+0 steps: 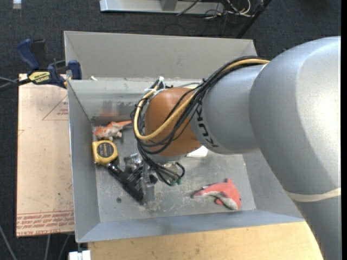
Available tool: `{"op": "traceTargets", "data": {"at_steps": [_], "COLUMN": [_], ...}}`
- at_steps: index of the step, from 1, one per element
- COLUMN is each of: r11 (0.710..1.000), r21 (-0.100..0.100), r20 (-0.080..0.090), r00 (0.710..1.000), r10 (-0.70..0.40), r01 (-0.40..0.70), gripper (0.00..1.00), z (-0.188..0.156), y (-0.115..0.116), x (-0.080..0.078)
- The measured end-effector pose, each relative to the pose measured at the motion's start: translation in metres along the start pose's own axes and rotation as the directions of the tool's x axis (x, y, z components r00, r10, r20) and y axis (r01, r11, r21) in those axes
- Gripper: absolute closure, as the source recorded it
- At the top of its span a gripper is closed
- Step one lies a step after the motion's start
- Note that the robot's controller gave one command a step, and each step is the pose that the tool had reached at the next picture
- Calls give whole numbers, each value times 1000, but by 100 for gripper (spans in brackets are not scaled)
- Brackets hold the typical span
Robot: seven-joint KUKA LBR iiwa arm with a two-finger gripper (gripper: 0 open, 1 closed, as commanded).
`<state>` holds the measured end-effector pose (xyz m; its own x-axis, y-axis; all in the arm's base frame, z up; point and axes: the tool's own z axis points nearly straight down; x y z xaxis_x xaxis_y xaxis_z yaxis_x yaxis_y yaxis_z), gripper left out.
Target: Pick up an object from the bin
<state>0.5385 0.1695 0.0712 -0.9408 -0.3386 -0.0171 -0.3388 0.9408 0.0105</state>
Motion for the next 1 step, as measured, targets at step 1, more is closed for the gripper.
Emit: {"op": "traceTargets", "data": {"at_steps": [1], "r11": [1000], "r21": [-1], "r20": [5], "r00": [1000], "r10": [-22], "r01": [22], "gripper": [100], "z": [-154], "y": [10], "x": [-1]}}
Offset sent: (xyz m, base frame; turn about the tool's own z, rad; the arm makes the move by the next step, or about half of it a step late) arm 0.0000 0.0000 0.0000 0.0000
